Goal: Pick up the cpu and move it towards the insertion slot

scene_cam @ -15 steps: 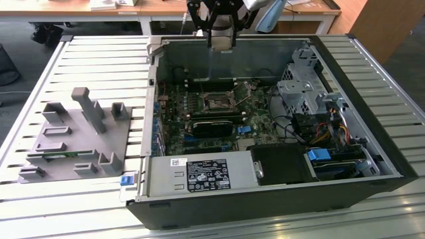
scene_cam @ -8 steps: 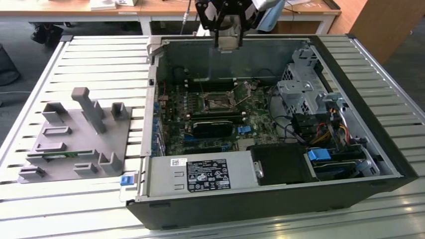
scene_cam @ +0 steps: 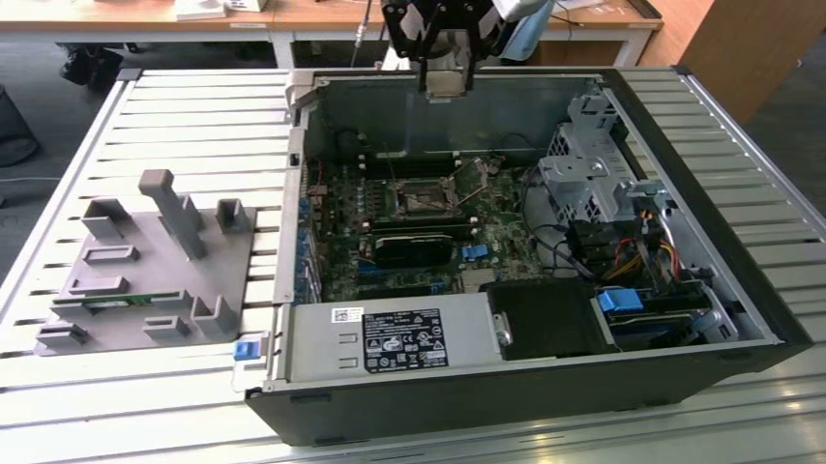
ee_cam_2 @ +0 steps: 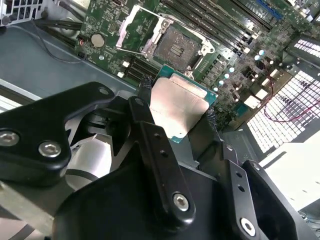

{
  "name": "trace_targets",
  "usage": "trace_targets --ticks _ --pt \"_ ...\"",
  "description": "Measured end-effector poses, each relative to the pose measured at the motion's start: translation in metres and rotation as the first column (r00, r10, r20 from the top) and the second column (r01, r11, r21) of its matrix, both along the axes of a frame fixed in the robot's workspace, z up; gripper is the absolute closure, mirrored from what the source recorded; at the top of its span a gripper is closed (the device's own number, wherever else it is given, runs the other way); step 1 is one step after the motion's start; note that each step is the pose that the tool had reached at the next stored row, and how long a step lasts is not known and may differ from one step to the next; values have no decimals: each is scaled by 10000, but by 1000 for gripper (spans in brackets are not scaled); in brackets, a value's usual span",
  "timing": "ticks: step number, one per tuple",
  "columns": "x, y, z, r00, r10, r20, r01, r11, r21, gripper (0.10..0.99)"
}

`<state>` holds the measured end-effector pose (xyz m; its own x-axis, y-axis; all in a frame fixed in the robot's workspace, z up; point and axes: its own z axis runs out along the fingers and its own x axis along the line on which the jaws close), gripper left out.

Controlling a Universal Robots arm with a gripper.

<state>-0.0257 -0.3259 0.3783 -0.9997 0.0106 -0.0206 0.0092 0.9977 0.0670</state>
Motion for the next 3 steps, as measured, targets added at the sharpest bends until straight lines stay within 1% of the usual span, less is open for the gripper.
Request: trace_targets --ticks 3 --pt "0 0 0 10000 1 0 -1 10000 0 541"
